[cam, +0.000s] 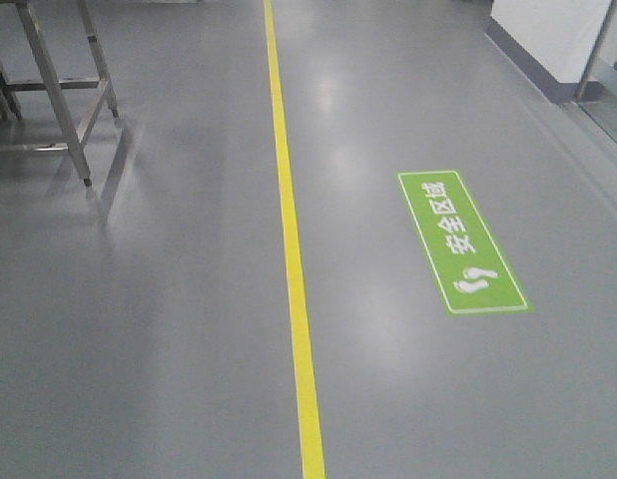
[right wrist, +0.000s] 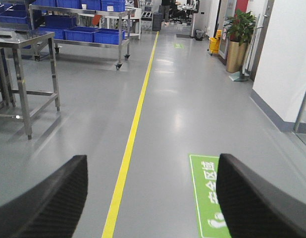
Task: Move and align brake pads A on conveyor
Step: 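Drive along the yellow floor line with both grippers empty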
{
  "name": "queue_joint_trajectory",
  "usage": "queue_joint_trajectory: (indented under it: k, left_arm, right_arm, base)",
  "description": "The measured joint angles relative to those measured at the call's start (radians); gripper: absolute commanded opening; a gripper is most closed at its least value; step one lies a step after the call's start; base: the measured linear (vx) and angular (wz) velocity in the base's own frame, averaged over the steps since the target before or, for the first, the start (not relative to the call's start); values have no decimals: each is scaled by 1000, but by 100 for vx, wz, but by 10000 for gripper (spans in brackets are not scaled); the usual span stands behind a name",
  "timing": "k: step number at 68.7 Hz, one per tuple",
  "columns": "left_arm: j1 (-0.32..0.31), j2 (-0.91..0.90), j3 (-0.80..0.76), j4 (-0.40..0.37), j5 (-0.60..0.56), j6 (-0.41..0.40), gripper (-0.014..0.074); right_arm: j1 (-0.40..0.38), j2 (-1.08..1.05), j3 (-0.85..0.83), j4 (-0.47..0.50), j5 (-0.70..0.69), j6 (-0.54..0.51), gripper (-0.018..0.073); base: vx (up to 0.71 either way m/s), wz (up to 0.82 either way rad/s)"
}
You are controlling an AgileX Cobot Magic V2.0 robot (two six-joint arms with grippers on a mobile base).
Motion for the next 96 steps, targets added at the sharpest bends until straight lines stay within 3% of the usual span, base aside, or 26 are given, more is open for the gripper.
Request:
queue_joint_trajectory:
  k: [96]
  left_arm:
    - [0,1,0,0,0,0,534]
  right_arm:
    - [0,0,0,0,0,0,526]
  base:
    - [76,5]
